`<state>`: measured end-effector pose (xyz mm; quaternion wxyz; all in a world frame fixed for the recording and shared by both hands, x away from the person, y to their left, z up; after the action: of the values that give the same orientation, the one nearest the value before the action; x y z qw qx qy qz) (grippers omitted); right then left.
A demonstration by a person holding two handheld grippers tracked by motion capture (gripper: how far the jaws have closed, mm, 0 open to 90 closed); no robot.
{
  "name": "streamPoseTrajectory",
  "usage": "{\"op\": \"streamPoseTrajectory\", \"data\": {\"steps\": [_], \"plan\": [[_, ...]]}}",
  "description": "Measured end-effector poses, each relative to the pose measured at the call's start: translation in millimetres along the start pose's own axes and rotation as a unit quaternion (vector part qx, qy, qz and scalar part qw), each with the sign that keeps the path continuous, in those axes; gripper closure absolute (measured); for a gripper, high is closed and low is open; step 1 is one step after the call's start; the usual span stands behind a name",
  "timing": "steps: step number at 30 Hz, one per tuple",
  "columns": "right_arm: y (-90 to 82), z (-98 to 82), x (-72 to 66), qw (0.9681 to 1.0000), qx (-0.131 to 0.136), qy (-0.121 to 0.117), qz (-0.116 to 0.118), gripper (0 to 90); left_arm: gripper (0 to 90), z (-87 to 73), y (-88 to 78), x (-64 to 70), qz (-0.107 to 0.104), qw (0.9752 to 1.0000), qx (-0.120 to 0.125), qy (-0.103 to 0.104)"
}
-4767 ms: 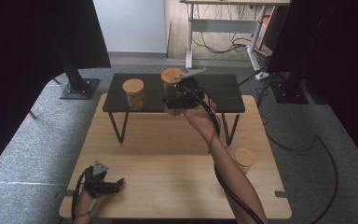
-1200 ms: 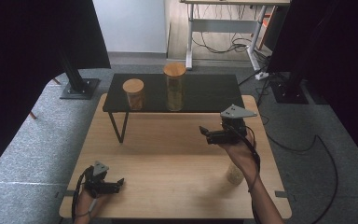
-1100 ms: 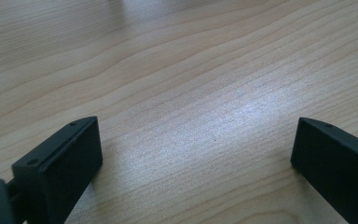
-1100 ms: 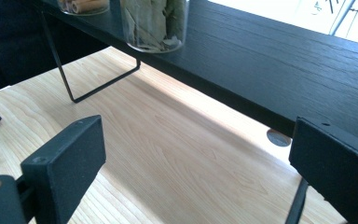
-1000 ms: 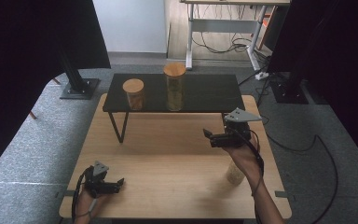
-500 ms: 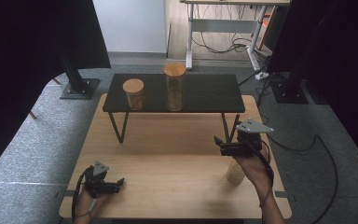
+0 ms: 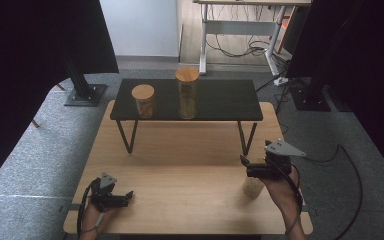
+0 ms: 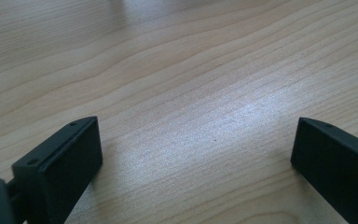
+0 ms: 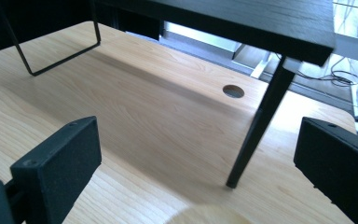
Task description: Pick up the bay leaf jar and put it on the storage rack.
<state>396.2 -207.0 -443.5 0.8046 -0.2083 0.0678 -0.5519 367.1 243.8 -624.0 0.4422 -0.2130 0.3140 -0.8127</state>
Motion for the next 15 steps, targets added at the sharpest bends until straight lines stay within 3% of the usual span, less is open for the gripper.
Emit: {"op": "streamPoseTrajectory", "data": {"steps": [15], "plan": [[-18.9, -30.6, 23.6, 0.9991, -0.007, 0.020, -0.037, 1.0, 1.4, 0.0, 0.1, 0.0, 0.000, 1.0000, 0.000, 0.000]]}}
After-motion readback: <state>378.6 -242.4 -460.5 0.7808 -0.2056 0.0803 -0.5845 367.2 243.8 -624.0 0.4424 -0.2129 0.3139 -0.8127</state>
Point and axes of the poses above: each handheld gripper's, and its own axes: y roughly forward along the jaws, z roughly out of its top, x roughly to its right, the point moved 10 cm from there along y, roughly forward along the jaws, and after that the axes turned 7 degrees about -z, right-handed, at the moved point
